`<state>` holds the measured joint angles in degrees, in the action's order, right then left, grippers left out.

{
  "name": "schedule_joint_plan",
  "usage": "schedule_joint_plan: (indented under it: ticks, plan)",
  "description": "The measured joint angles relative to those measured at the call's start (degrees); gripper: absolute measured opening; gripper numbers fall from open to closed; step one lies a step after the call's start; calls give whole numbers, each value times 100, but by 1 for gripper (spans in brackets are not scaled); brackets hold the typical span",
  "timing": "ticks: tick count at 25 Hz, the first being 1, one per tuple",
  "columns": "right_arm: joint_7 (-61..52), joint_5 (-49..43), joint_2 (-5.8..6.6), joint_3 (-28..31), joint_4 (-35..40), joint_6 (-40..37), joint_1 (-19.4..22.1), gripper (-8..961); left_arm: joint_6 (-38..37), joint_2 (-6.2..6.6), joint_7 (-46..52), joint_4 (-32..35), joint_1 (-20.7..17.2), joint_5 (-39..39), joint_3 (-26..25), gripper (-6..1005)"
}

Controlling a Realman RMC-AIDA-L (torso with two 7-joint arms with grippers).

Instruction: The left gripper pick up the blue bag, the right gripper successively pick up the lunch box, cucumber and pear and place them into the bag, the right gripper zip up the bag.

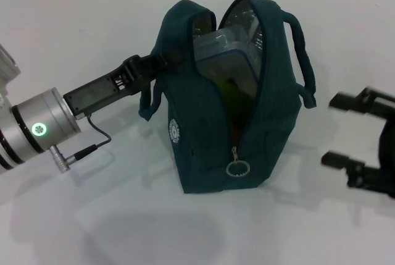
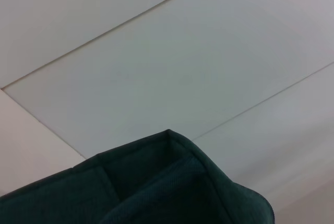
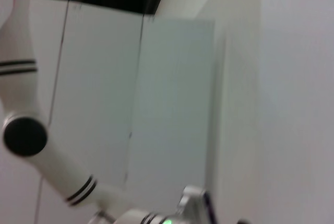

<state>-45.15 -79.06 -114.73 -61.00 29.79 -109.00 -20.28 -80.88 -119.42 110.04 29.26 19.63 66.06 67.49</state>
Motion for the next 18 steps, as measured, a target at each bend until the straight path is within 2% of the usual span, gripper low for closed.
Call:
schedule_joint_plan:
  ticks: [7,13,18]
  plan:
    - [-28,-659,-39,-167,-323,495,-151,695,-27,-14,0,0,26,-17,0,61]
    - [-27,-652,-55,-564,-536,1170,-235,695,-31,-19,0,0,37,-13,0,61]
    - [-28,-650,-90,-610,-1027,1498,-536,694,-34,-20,0,0,46,-12,1,61]
